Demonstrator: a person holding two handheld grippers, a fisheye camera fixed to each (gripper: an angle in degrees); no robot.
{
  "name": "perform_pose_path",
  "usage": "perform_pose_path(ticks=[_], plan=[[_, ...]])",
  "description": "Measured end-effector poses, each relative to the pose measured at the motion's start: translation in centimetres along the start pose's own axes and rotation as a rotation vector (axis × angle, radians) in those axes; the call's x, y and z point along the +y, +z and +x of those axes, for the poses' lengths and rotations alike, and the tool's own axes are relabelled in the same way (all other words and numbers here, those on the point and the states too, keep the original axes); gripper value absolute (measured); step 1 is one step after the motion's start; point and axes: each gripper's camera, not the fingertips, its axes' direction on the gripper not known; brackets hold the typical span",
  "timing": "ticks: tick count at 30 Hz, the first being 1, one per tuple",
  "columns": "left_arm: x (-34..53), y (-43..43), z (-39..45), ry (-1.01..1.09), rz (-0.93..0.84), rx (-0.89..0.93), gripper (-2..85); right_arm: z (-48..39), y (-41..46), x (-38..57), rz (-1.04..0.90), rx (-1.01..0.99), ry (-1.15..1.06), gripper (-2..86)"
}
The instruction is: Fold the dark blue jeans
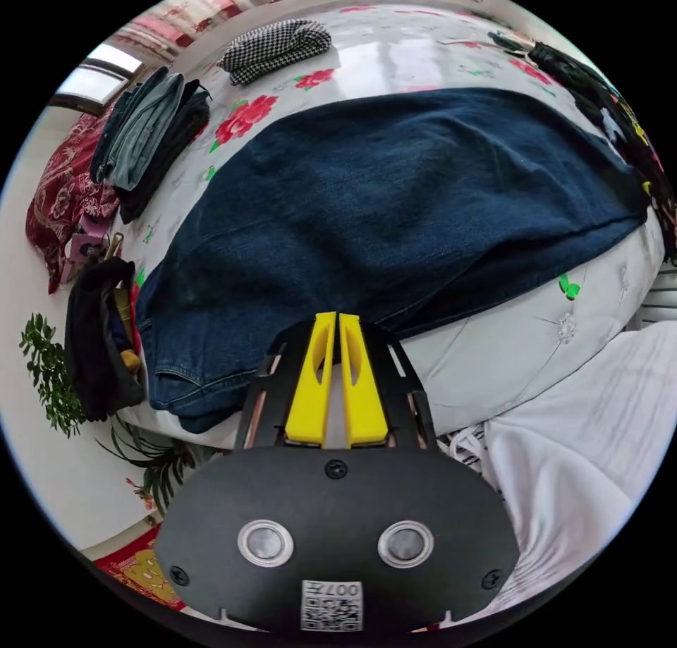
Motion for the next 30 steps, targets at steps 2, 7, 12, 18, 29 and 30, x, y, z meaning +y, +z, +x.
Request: perform_pose_path(ticks=[2, 7, 12, 18, 29, 30], plan=[[-1.0, 0.3, 1.1, 0.016, -0.036, -0.027, -0.6, 1.4, -4.0, -0.8, 0.156, -0.031, 0.013, 1.7], [-1.6, -1.4, 1.8, -0.024, -0.036, -0.023, -0.9, 6.1, -7.5, -3.8, 0.227, -0.188, 0.042, 4.2], [-0.9, -3.8, 2.3, -0.021, 0.01, -0.051, -1.0, 9.7, -5.5, -1.5, 0.118, -0.309, 0.028, 7.6], [-1.2, -6.2, 2.1, 0.01, 0.032, -0.104, -1.0, 9.1, -0.7, 0.2, -0.055, -0.254, -0.044, 4.2], [1.9, -11.0, 0.2, 0.094, 0.088, -0.08, -1.0, 11.9, -14.3, 0.1, 0.216, -0.087, -0.196, 0.3], [2.0, -10.0, 0.4, 0.102, 0.065, -0.05, -1.0, 12.9, -13.4, 0.3, 0.196, -0.098, -0.178, 0.6]])
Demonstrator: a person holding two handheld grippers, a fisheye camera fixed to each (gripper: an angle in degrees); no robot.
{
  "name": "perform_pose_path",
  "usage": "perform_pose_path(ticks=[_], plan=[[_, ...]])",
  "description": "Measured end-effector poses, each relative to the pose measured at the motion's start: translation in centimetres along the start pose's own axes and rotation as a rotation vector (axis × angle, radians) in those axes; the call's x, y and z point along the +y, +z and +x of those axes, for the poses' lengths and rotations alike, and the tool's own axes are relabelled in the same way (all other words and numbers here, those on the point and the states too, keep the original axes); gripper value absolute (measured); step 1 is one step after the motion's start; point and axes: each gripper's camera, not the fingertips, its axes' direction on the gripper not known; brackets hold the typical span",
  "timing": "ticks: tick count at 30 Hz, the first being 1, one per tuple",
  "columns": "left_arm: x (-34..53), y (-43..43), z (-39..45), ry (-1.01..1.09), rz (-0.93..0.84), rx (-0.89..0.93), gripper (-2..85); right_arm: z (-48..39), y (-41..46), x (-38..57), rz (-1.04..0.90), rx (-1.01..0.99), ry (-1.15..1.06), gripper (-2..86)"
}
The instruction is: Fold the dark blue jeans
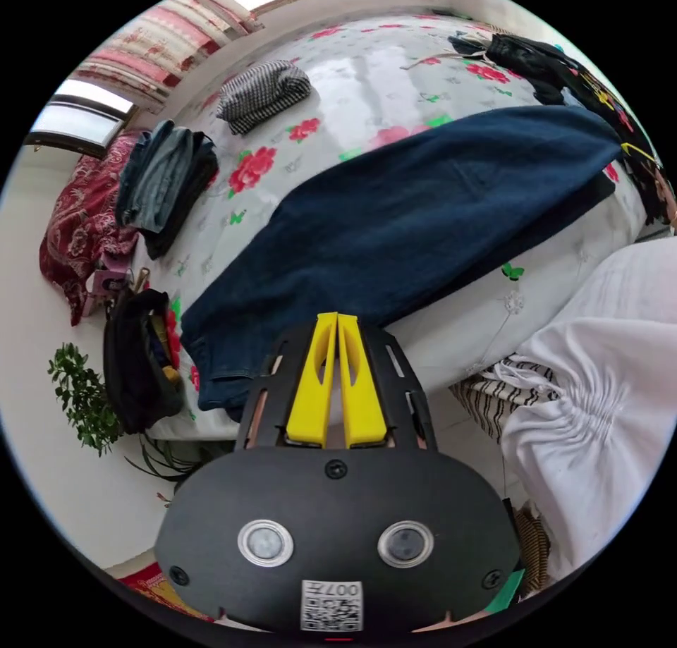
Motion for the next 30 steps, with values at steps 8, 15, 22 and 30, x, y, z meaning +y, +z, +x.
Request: perform_pose_path(ticks=[8, 15, 22, 30], plan=[[7.3, 5.1, -4.4, -0.3, -0.035, 0.159, -0.8, 7.0, 6.3, 5.1, -0.157, -0.13, 0.311, 7.7], [22.2, 9.5, -19.0, -1.095, 0.073, 0.424, 3.5, 13.3, 9.8, 10.5, -0.116, -0.531, 0.711, 10.0], [29.7, 15.2, -29.3, -1.458, 0.12, 0.531, 9.5, 14.9, 13.9, 10.1, -0.083, -0.557, 0.943, 3.6], [28.6, 19.0, -29.9, -1.249, 0.087, 0.722, 1.8, 17.0, 8.1, 8.7, -0.054, -0.241, 0.864, 1.7]])
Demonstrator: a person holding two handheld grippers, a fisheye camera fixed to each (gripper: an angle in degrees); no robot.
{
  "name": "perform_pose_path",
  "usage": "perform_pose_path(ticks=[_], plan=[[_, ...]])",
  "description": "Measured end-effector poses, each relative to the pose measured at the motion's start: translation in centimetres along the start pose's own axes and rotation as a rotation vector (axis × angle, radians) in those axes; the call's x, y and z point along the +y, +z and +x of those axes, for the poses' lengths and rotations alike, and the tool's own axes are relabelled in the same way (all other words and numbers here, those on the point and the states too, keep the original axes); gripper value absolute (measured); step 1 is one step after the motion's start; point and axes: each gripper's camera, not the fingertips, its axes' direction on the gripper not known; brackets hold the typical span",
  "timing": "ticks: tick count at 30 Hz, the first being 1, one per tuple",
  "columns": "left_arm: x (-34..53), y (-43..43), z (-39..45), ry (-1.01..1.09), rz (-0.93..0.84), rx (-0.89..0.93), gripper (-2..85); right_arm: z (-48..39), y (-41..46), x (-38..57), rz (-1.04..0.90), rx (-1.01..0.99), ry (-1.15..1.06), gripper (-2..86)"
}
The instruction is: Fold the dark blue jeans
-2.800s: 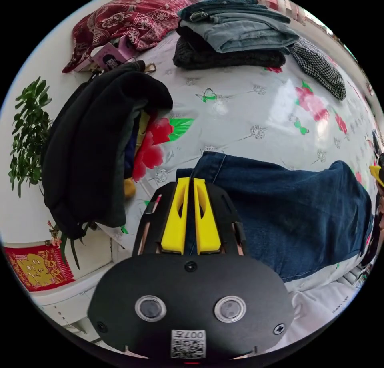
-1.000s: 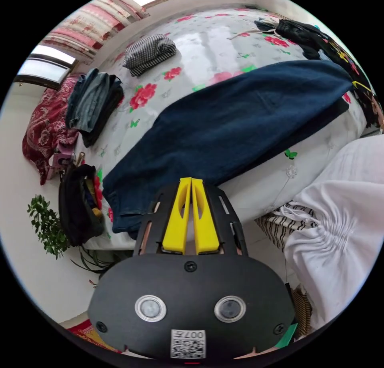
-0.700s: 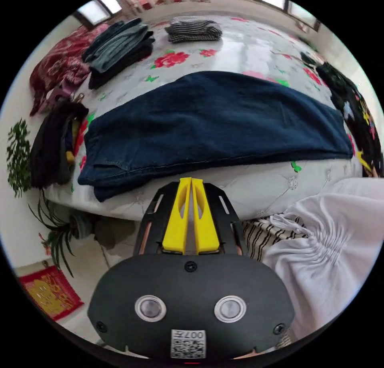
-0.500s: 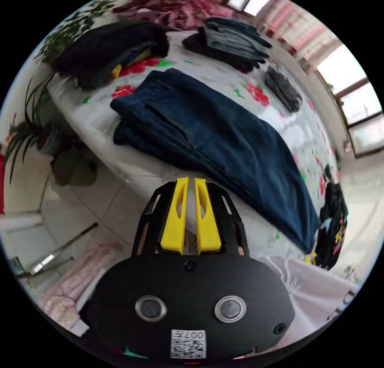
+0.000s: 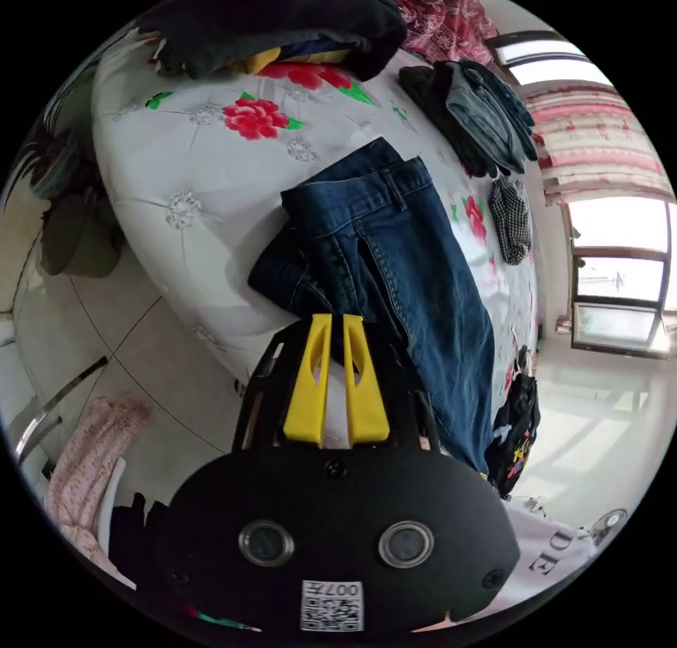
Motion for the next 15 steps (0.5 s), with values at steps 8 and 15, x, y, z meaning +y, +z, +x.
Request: perform_pose_path(ticks=[8, 15], plan=[[3.8, -6.8, -4.2, 0.048, 0.112, -0.017, 8.1, -9.8, 0.5, 2.3, 0.033, 0.138, -0.333, 5.1], [-6.6, -3.3, 2.8, 0.291, -0.01, -0.146, 10.3, -36.1, 23.1, 8.7, -0.489, -0.243, -0.966, 7.6]])
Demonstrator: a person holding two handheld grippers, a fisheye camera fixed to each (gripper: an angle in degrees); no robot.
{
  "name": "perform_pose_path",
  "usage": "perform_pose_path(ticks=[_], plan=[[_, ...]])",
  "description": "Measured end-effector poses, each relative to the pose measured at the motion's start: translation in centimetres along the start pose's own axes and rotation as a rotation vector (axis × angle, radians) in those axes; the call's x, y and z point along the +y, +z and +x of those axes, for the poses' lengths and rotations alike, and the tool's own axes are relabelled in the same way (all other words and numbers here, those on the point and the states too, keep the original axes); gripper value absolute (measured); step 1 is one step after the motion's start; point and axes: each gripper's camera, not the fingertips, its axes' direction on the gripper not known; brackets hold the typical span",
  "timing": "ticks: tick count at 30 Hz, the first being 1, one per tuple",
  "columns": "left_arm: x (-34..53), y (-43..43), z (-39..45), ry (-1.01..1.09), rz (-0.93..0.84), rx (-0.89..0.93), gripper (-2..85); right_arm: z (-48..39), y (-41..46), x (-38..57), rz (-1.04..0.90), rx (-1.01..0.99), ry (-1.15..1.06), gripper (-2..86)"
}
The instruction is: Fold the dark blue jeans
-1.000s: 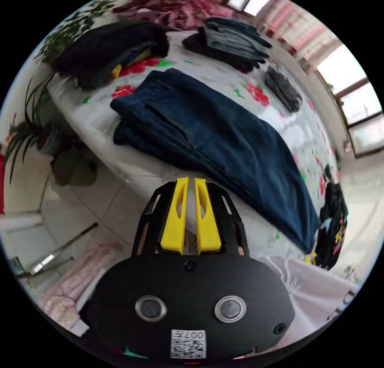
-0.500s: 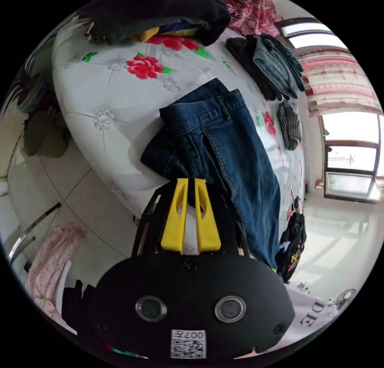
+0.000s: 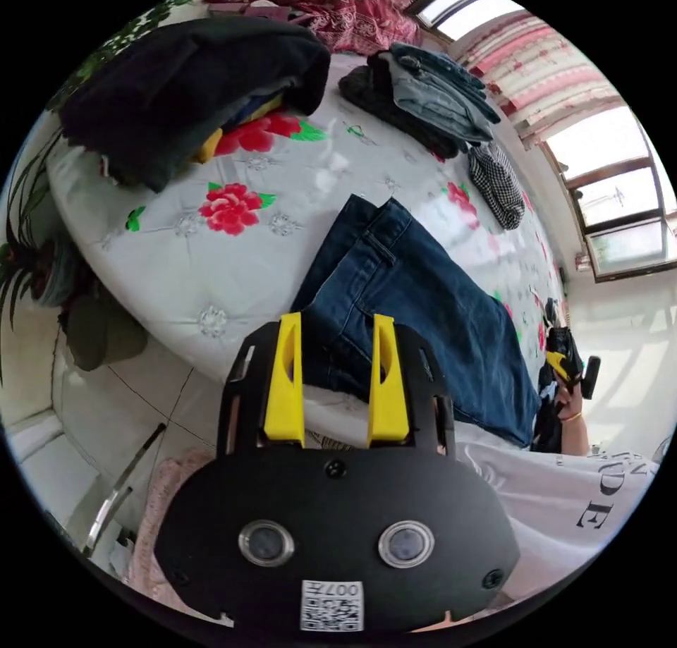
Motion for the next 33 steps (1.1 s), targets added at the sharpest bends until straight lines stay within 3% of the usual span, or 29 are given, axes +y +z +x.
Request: perform_pose_path(ticks=[3, 7, 9, 12, 15, 19, 24, 29, 33], plan=[[-2.8, 3.1, 2.5, 0.085, -0.128, -0.129, 4.4, -4.3, 9.6, -7.2, -0.15, 0.041, -0.169, 8.0], [-1.9, 1.4, 4.9, 0.219, -0.106, -0.177, 1.6, -6.4, 19.3, -11.3, -0.362, 0.084, -0.251, 8.1], [-0.6, -0.7, 5.0, 0.226, -0.074, -0.15, 0.9, -7.4, 23.5, -11.1, -0.561, -0.005, -0.287, 8.1], [1.8, -3.2, 5.0, 0.228, -0.049, -0.14, 0.4, -9.5, 24.2, -9.9, -0.7, -0.061, -0.377, 8.0], [3.6, -2.9, 4.5, 0.214, -0.059, -0.148, 0.5, -9.6, 24.1, -10.5, -0.77, -0.121, -0.331, 8.5], [3.2, -0.6, 2.8, 0.127, -0.065, -0.131, 0.8, -7.1, 26.5, -12.9, -0.795, -0.16, -0.192, 9.3], [2.8, -0.4, 2.7, 0.15, -0.066, -0.15, 1.0, -1.6, 31.8, -15.8, -0.759, -0.626, 0.284, 9.0], [2.3, -0.2, 2.0, 0.133, -0.062, -0.16, 1.1, -0.1, 36.3, -15.9, -0.777, -0.586, 0.491, 4.0], [1.7, 0.0, 1.2, 0.138, -0.048, -0.158, 1.6, 0.6, 33.3, -19.2, -0.593, -0.498, 0.419, 0.8]])
